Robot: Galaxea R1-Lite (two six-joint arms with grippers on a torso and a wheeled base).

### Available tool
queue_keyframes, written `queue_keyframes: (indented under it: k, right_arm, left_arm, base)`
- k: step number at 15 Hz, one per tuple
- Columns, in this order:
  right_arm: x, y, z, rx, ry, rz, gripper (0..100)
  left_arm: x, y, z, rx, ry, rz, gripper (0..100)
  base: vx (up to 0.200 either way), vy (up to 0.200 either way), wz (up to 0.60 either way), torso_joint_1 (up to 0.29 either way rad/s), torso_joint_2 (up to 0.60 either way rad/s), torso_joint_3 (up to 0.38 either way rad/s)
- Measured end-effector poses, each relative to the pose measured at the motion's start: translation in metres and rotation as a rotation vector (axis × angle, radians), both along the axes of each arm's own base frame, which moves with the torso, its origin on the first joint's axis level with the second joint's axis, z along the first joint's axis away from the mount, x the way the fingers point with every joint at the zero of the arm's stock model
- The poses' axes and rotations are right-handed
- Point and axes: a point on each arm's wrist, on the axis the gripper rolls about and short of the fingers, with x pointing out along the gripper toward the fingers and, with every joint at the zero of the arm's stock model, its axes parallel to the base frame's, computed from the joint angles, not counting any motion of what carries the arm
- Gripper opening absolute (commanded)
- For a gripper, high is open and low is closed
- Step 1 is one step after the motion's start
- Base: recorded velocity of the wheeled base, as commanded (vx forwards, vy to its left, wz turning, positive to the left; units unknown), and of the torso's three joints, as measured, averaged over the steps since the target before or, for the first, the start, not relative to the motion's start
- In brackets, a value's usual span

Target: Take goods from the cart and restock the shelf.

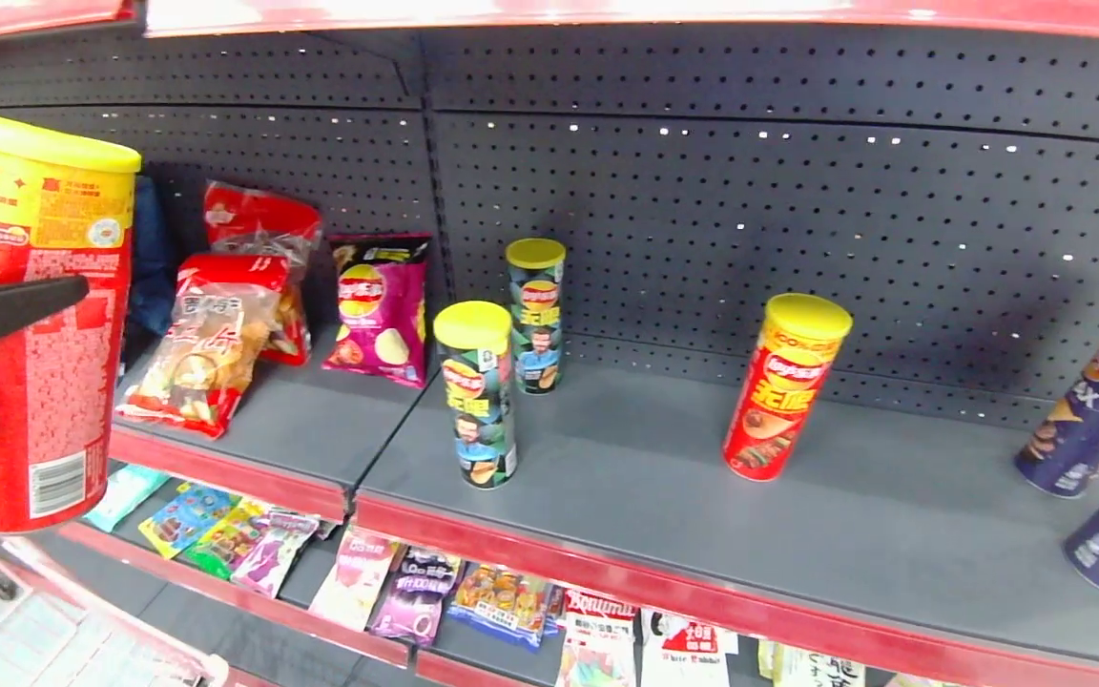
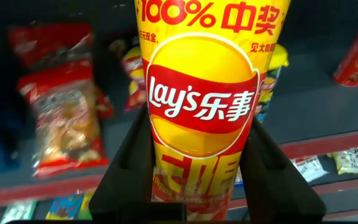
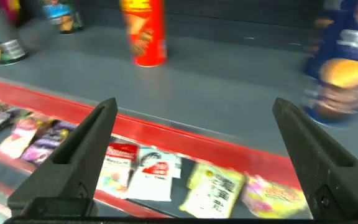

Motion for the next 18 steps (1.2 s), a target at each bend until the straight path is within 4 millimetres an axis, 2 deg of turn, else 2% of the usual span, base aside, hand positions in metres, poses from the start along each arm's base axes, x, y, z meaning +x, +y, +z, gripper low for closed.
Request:
queue_keyframes:
  k: [1,7,10,13,15,18]
  right_arm:
    - [0.000,0.000,0.000,0.000,0.000,0.002,100]
    - [0.001,0.000,0.001,-0.006,0.007,0.002,100]
    - [0.001,0.001,0.001,-0.008,0.013,0.031,100]
    - [0.001,0.002,0.001,-0.029,0.002,0.086,100]
    - [-0.002,0.002,0.019,0.010,-0.038,0.126,100]
    - [0.004,0.003,0.079,0.045,-0.041,0.181,100]
  left_arm:
    - [0.000,0.000,-0.001,-0.001,0.006,0.000,0]
    - [-0.007,0.000,-0.002,-0.038,0.000,0.017,0]
    - [-0.028,-0.002,-0.010,-0.063,-0.035,0.030,0]
    - [-0.063,-0.004,-0.030,-0.068,-0.063,0.087,0]
    - [-0.082,-0.003,-0.033,-0.118,-0.099,0.224,0]
    - [-0.110,-0.007,-0.042,-0.134,-0.163,0.192,0]
  base:
    - [0.000,0.000,-0.60,0.012,0.01,-0.007]
    - [0.000,0.000,0.00,0.000,0.00,0.000]
    - [0.000,0.000,0.00,0.000,0.00,0.000]
    - [0.000,0.000,0.00,0.000,0.00,0.000]
    - [0.000,0.000,0.00,0.000,0.00,0.000]
    - [0.000,0.000,0.00,0.000,0.00,0.000]
